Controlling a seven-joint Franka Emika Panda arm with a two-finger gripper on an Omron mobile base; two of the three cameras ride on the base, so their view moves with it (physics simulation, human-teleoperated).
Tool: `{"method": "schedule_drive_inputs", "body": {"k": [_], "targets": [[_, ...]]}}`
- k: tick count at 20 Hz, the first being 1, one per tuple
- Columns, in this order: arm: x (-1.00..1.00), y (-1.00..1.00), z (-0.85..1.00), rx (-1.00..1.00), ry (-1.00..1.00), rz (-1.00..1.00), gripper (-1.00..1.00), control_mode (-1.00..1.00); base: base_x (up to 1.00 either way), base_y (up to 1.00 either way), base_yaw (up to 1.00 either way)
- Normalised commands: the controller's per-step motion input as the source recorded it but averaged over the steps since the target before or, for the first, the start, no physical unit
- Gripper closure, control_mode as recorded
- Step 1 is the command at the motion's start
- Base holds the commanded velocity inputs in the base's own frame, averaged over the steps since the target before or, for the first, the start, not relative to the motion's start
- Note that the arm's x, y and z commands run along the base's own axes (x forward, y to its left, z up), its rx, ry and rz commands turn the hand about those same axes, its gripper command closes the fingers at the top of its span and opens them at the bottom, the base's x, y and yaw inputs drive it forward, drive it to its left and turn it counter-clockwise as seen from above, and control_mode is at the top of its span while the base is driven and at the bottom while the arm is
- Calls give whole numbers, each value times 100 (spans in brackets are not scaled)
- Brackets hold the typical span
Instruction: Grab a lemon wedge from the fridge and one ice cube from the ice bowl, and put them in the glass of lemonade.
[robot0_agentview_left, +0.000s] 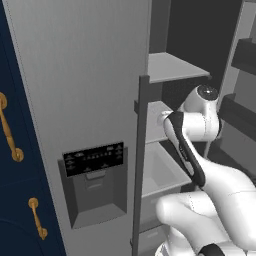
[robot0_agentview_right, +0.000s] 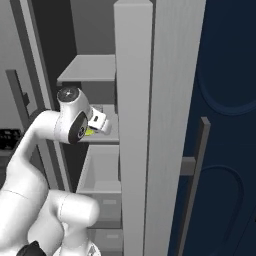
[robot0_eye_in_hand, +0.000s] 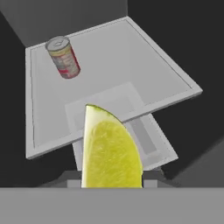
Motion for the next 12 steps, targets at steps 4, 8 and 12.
{"method": "schedule_drive_inputs", "body": {"k": [4, 8, 12], "targets": [[-100, 8, 0, 0, 17, 1, 100, -100, 0, 0, 0], [-93, 8, -20, 0, 6, 0, 100, -100, 0, 0, 0], [-22, 2, 0, 0, 0, 0, 100, -100, 0, 0, 0]]}}
